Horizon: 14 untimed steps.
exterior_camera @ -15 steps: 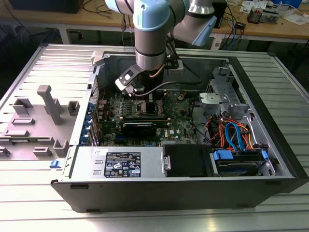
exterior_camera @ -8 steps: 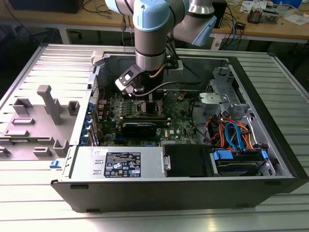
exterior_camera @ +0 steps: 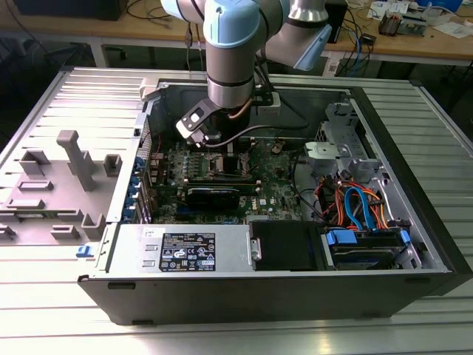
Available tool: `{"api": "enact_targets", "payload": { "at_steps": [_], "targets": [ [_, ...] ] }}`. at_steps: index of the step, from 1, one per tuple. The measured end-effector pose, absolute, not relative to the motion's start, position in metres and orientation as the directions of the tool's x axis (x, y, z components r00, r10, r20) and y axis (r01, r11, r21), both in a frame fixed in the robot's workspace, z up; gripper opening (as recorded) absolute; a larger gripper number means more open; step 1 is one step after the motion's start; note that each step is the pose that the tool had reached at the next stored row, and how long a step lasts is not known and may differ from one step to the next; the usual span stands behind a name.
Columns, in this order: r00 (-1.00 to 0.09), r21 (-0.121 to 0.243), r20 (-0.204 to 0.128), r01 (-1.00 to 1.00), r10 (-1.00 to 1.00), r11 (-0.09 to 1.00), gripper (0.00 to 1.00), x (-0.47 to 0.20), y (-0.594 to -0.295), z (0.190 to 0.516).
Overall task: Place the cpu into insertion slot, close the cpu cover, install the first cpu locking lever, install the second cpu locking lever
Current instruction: 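Place the cpu into insertion slot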
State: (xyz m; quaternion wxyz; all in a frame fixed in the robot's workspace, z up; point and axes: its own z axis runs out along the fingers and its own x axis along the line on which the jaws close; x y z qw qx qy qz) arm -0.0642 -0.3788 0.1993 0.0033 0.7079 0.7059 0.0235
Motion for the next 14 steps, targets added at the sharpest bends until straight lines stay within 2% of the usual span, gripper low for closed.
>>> {"api": "enact_targets", "payload": {
  "at_steps": [14],
  "targets": [
    [0.002,0.038,0.025,0.999,1.000,-0.003,0.54,-0.0637,-0.3788,0.1969]
  ]
}}
